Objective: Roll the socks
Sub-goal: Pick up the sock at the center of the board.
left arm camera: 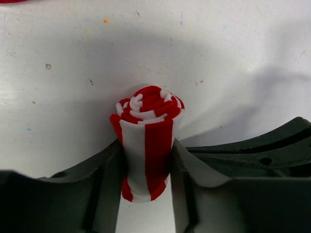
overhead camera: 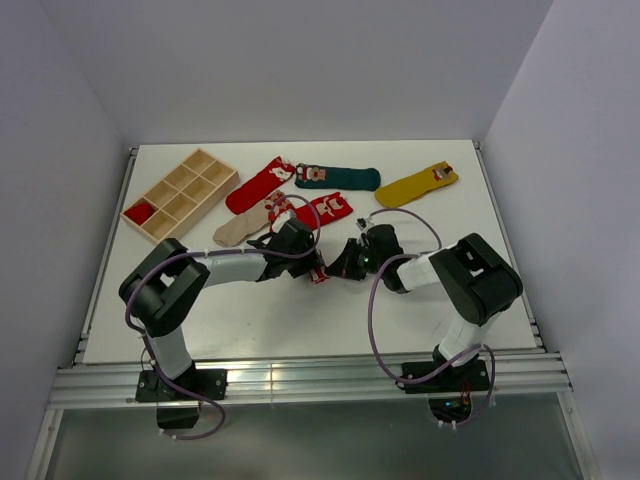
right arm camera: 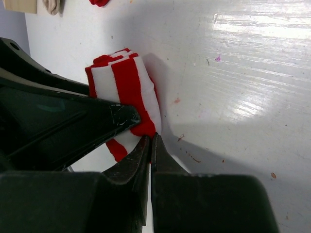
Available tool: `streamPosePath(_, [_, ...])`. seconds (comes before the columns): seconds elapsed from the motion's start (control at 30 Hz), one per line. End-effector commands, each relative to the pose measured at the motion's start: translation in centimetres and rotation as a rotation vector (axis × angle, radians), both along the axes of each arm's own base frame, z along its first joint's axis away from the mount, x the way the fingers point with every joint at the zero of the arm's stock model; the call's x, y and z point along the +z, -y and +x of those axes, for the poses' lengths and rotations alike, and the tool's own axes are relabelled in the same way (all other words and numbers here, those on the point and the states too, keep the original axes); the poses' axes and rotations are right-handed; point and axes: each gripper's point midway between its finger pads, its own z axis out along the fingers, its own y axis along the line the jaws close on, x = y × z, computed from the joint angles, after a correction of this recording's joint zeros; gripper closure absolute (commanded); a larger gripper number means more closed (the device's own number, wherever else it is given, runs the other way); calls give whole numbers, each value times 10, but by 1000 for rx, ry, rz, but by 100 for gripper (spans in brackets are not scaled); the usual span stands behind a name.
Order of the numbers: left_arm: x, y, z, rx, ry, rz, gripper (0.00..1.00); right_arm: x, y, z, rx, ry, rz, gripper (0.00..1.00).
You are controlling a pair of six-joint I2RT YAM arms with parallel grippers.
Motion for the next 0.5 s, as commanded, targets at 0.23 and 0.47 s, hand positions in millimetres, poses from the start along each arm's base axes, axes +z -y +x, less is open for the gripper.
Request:
streamPosePath(0.23, [-75,-44,-57,-58,-247,230,100,-22,14,-7,-27,-63,-81,94])
streamPosePath(0.47, [-57,-52,-44,-45,-187,266,100,36,25,-9,-24,66,-98,55])
